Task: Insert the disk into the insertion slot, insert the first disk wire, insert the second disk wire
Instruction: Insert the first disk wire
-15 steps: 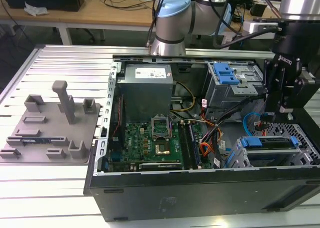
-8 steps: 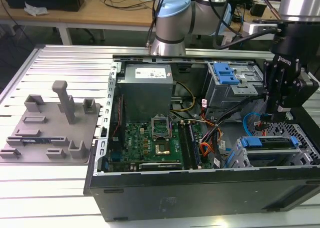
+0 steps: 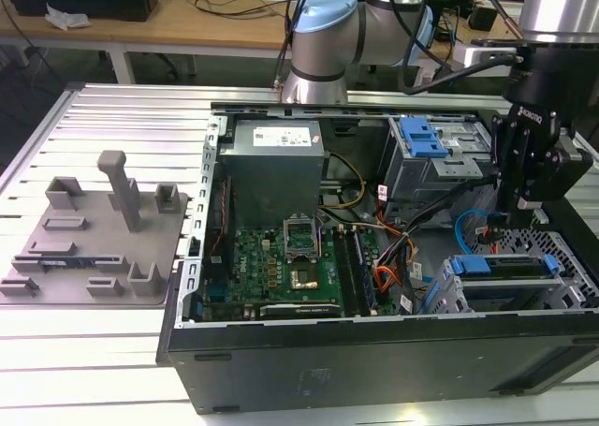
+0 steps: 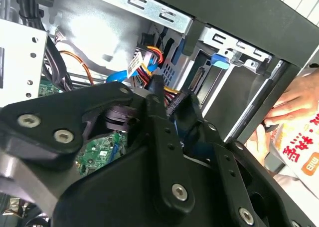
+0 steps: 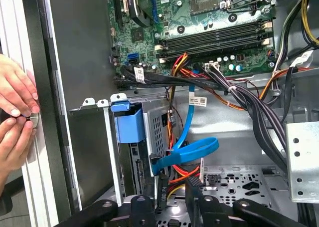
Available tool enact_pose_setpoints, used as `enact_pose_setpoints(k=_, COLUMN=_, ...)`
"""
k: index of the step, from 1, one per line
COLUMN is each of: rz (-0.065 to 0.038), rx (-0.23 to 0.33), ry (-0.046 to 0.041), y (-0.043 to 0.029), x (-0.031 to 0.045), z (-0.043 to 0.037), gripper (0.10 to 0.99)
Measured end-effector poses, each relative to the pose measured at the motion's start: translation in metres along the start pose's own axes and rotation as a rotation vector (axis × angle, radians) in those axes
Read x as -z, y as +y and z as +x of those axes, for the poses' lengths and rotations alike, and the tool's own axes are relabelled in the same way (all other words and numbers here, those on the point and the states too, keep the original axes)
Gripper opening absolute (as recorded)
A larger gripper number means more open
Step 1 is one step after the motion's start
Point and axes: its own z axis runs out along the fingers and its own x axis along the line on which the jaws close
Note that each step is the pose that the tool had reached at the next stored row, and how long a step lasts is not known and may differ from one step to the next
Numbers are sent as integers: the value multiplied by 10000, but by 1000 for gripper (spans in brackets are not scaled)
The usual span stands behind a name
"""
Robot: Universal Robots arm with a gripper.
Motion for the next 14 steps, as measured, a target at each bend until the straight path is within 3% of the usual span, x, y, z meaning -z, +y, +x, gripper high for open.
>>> enact_pose_setpoints(k=1, rz=1, rx=0, ry=9, y=0, x=-2, z=-2, gripper=365)
enact_pose_setpoints(k=2, rz=2, rx=1, ry=20, y=1, x=-5, z=-5, gripper=231)
enact_pose_setpoints(k=3, rz=3, rx=1, ry=27, y=1, x=-6, z=-6, gripper=192)
enact_pose_setpoints(k=14, rz=13, rx=12, ry=200, y=2, x=-12, z=-9, gripper=188)
